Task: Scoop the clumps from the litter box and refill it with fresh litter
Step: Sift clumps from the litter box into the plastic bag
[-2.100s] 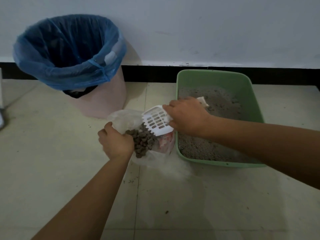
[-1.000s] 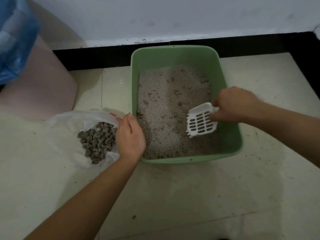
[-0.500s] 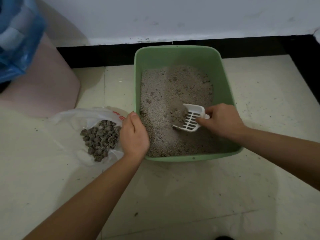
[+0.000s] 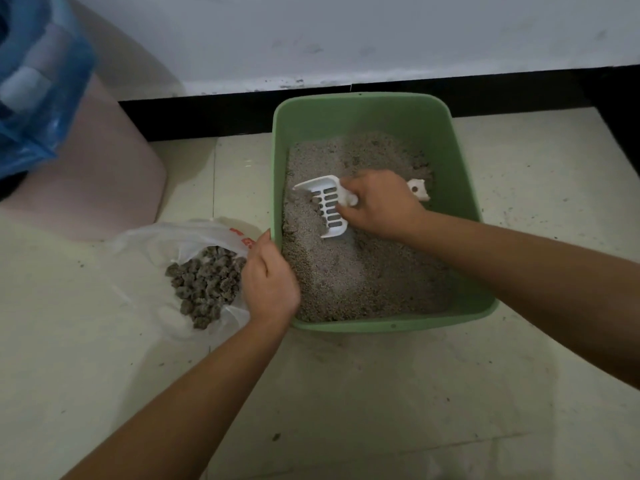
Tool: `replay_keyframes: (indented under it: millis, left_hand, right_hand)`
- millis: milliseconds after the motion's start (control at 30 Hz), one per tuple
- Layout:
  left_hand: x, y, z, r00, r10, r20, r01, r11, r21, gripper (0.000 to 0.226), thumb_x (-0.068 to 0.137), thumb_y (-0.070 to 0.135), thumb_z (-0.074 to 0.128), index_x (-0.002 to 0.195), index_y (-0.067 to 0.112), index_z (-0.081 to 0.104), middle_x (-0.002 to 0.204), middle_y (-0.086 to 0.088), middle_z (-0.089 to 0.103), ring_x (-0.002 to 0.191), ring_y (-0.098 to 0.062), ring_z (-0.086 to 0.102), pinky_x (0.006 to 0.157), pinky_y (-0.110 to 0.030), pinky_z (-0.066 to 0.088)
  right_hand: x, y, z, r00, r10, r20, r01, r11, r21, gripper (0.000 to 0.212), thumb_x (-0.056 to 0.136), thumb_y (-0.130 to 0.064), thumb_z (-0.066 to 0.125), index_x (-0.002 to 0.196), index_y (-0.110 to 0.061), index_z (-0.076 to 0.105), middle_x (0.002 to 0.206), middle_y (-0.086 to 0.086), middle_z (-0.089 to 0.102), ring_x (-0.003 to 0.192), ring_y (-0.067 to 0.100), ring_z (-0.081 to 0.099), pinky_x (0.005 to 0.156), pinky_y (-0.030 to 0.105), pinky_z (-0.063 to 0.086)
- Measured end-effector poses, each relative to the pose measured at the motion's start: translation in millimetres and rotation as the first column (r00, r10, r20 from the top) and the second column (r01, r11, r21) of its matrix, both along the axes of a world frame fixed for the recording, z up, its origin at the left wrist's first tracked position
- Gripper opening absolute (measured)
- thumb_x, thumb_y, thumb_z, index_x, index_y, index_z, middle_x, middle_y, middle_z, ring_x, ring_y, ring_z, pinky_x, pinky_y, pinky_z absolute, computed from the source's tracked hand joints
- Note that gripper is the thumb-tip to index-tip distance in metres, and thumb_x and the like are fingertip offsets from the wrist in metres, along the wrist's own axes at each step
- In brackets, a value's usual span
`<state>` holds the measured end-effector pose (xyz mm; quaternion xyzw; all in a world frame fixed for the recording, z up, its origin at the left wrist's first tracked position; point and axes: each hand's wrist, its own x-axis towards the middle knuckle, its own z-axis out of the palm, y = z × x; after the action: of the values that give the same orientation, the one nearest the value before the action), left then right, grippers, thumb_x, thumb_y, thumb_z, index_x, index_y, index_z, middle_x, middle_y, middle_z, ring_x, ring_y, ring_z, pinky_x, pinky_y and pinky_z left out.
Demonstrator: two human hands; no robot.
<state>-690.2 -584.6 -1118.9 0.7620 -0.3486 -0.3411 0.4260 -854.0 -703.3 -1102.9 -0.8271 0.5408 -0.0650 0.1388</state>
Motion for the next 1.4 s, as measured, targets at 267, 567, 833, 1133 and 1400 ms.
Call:
replay_keyframes:
  millis: [267, 567, 833, 1133, 1400]
  left_hand:
    - [4, -2, -13, 0.999, 0.016, -0.031, -0.016, 1.000, 0.008, 0.081, 0.079, 0.058, 0.016, 0.125, 0.012, 0.063, 0.128, -0.007, 0.063, 0.122, -0.024, 0.054, 0.105, -0.047, 0.043]
    - [5, -3, -13, 1.000, -0.004, -0.008, 0.004, 1.000, 0.001, 0.081, 0.079, 0.057, 0.014, 0.122, 0.010, 0.063, 0.123, -0.010, 0.065, 0.117, -0.026, 0.056, 0.102, -0.047, 0.045]
    - [1, 1, -4, 1.000, -0.017, -0.009, 0.016, 0.999, -0.037, 0.062, 0.088, 0.037, 0.019, 0.122, 0.015, 0.065, 0.123, -0.005, 0.064, 0.102, -0.009, 0.048, 0.079, -0.020, 0.032]
    - [2, 1, -4, 1.000, -0.005, 0.018, 0.006, 1.000, -0.017, 0.067, 0.087, 0.041, 0.017, 0.129, 0.017, 0.062, 0.131, -0.006, 0.061, 0.121, -0.023, 0.052, 0.097, -0.031, 0.041]
    - [4, -1, -10, 1.000, -0.018, 0.011, 0.019, 0.999, -0.048, 0.065, 0.089, 0.045, 0.016, 0.121, 0.021, 0.067, 0.120, -0.003, 0.066, 0.110, -0.019, 0.057, 0.094, -0.034, 0.045]
  right_hand:
    - [-29, 25, -20, 0.971, -0.032, 0.238, -0.031, 0.966, 0.258, 0.028, 0.088, -0.035, 0.068, 0.109, -0.017, 0.074, 0.087, 0.000, 0.074, 0.074, 0.013, 0.068, 0.067, 0.030, 0.055]
    - [-13, 8, -27, 0.971, -0.134, 0.199, 0.084, 0.967, 0.238, 0.028, 0.093, -0.029, 0.061, 0.113, -0.012, 0.069, 0.089, 0.007, 0.062, 0.082, 0.022, 0.058, 0.069, 0.031, 0.042]
    - [-30, 30, -20, 0.903, -0.161, 0.399, 0.003, 0.929, 0.369, 0.038, 0.092, -0.026, 0.067, 0.129, -0.020, 0.064, 0.107, -0.002, 0.070, 0.094, 0.014, 0.066, 0.083, 0.032, 0.054]
    - [-29, 28, -12, 0.923, -0.148, 0.356, 0.012, 0.934, 0.358, 0.037, 0.094, -0.024, 0.064, 0.131, -0.024, 0.062, 0.108, -0.011, 0.064, 0.097, 0.008, 0.060, 0.081, 0.023, 0.045]
    - [-27, 32, -15, 0.942, -0.112, 0.316, -0.004, 0.939, 0.344, 0.037, 0.095, -0.026, 0.063, 0.132, -0.024, 0.062, 0.110, -0.007, 0.064, 0.101, 0.013, 0.060, 0.082, 0.026, 0.043]
